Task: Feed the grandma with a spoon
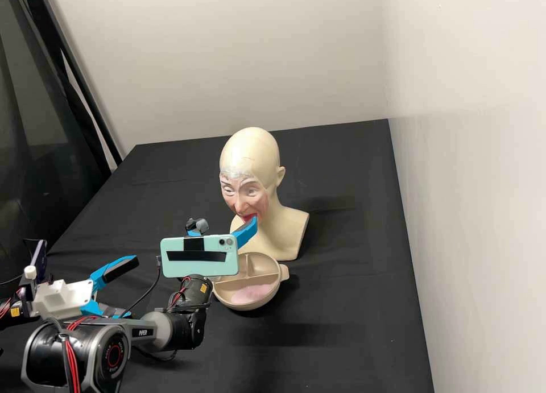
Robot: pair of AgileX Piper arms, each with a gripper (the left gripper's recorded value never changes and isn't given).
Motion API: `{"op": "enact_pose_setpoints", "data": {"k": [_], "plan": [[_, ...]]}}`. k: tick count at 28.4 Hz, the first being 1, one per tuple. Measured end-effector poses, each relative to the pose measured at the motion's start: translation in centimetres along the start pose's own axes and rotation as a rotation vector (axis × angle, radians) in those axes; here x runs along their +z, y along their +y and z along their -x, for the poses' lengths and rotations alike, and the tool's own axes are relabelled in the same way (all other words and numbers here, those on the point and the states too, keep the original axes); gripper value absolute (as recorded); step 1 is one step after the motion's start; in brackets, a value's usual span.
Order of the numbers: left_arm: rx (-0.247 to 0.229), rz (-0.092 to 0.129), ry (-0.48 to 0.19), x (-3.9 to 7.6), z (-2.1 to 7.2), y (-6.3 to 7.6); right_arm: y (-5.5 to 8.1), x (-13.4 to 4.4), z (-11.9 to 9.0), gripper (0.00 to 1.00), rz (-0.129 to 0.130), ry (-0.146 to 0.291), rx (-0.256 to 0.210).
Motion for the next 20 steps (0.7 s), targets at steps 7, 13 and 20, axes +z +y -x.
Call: {"op": "enact_pose_setpoints", "data": {"k": [7, 13, 20], "plan": [[-0.020, 0.019, 0.060, -1.9, -0.01, -0.5, 0.0, 0.0, 0.0, 1.00, 0.000, 0.000, 0.000], [-0.026, 0.021, 0.083, -2.6, -0.03, -0.7, 0.0, 0.0, 0.0, 1.00, 0.000, 0.000, 0.000], [-0.027, 0.022, 0.084, -2.6, -0.02, -0.7, -0.2, 0.2, 0.3, 1.00, 0.000, -0.004, -0.004]]}}
